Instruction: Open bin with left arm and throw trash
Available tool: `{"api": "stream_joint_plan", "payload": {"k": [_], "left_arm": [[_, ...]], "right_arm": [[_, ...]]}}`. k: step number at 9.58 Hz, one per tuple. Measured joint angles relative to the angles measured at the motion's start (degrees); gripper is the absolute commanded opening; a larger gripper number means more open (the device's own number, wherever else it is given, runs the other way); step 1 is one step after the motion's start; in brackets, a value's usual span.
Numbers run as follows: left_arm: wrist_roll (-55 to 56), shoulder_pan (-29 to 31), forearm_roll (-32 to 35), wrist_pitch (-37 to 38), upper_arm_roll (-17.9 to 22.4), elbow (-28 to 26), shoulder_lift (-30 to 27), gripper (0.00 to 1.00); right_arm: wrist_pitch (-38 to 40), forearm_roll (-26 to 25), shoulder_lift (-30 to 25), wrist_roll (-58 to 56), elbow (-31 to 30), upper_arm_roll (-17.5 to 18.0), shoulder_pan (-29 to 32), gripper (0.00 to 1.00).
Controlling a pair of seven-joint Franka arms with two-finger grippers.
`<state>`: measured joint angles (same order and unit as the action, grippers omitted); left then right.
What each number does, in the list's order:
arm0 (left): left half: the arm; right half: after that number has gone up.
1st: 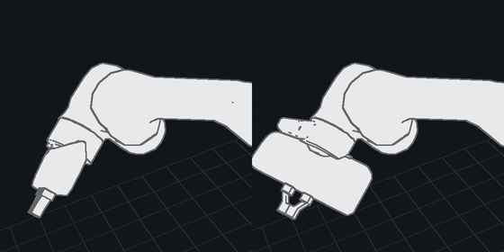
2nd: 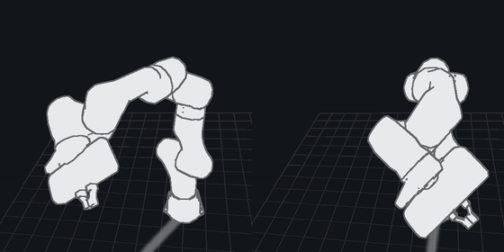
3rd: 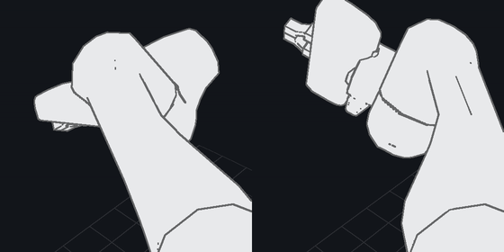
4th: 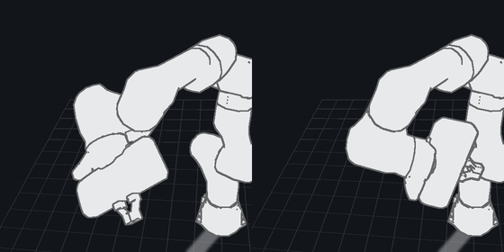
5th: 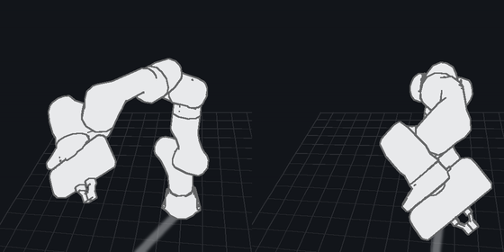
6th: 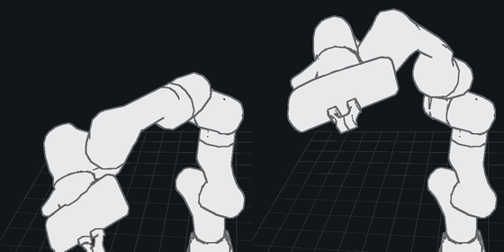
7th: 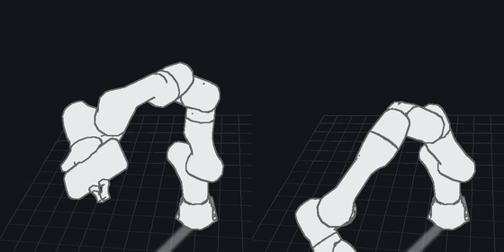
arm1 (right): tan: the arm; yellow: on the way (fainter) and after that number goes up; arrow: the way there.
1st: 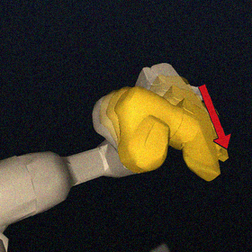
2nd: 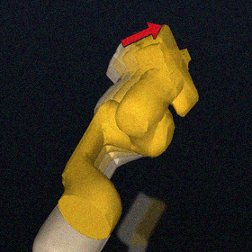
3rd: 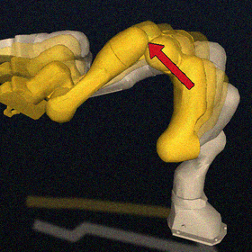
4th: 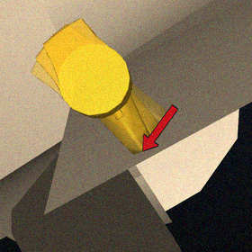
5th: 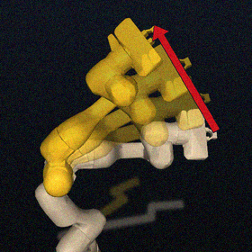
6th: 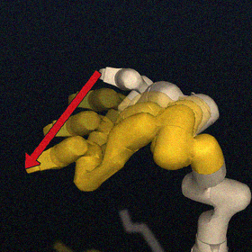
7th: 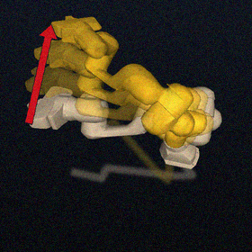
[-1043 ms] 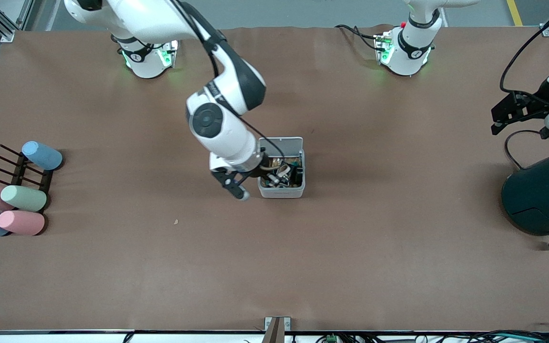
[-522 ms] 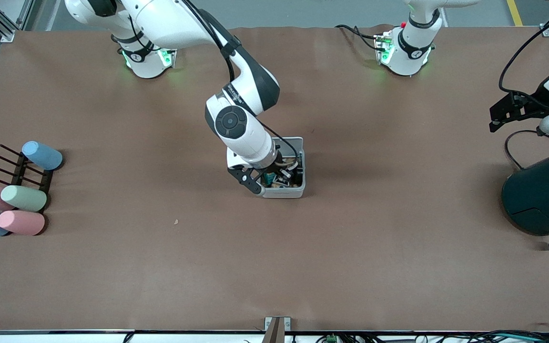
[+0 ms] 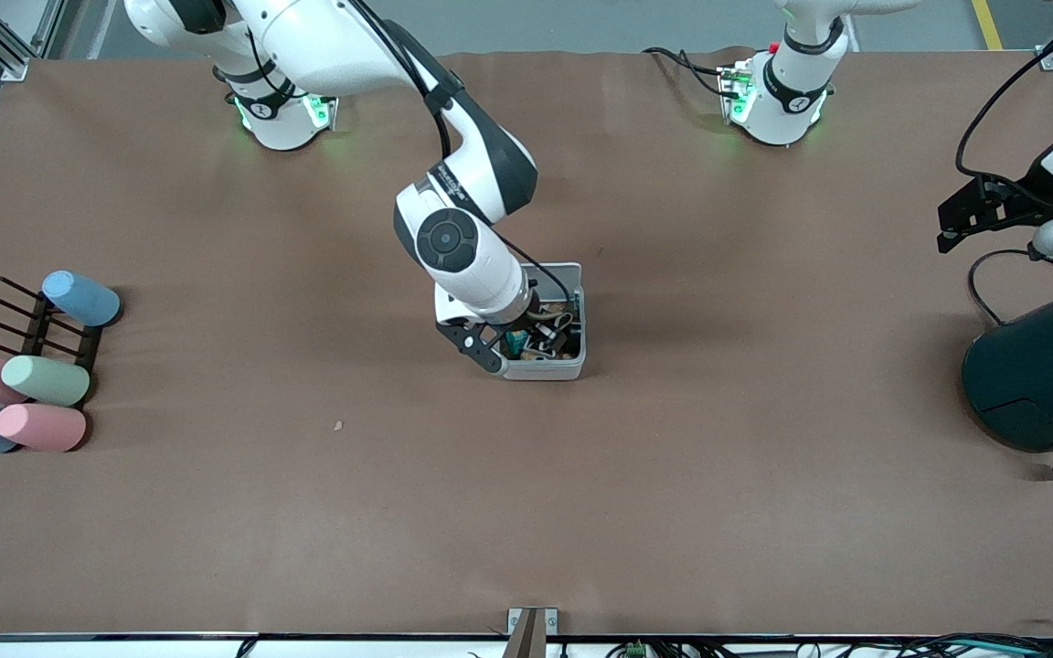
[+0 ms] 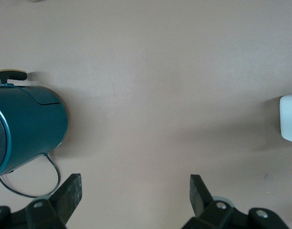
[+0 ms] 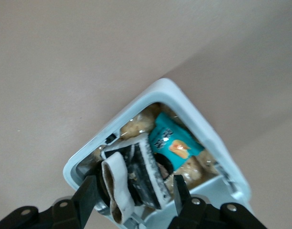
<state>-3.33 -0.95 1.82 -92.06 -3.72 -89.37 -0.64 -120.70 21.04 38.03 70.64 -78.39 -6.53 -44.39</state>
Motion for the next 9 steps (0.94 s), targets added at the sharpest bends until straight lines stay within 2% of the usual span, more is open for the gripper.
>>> {"api": "stream_joint_plan", "payload": {"k": [2, 4, 6, 7, 9], "left_arm": [[0.0, -0.2, 0.0, 0.0, -0.1, 0.0, 0.0, 1.0], [0.2, -0.2, 0.0, 0.3, 0.0, 0.0, 0.0, 1.0], [2.5, 0.0, 0.0, 0.8, 0.0, 0.1, 0.0, 1.0], [2.8, 0.1, 0.0, 1.1, 0.1, 0.1, 0.0, 1.0], [2.7, 0.3, 0.0, 1.2, 0.2, 0.1, 0.1, 1.0]], "right_arm": [[11.3, -0.1, -6.8, -1.9, 1.7, -2.0, 5.5, 0.8], [20.4, -5.2, -16.0, -6.3, 0.1, -2.5, 13.2, 0.8], [26.2, -10.7, -24.6, -17.8, -6.1, -2.8, 18.3, 0.81], [29.6, -13.2, -27.7, -24.7, -7.9, -2.9, 21.7, 0.87], [35.9, -14.6, -32.4, -41.4, -8.6, -3.2, 29.6, 0.9]]}}
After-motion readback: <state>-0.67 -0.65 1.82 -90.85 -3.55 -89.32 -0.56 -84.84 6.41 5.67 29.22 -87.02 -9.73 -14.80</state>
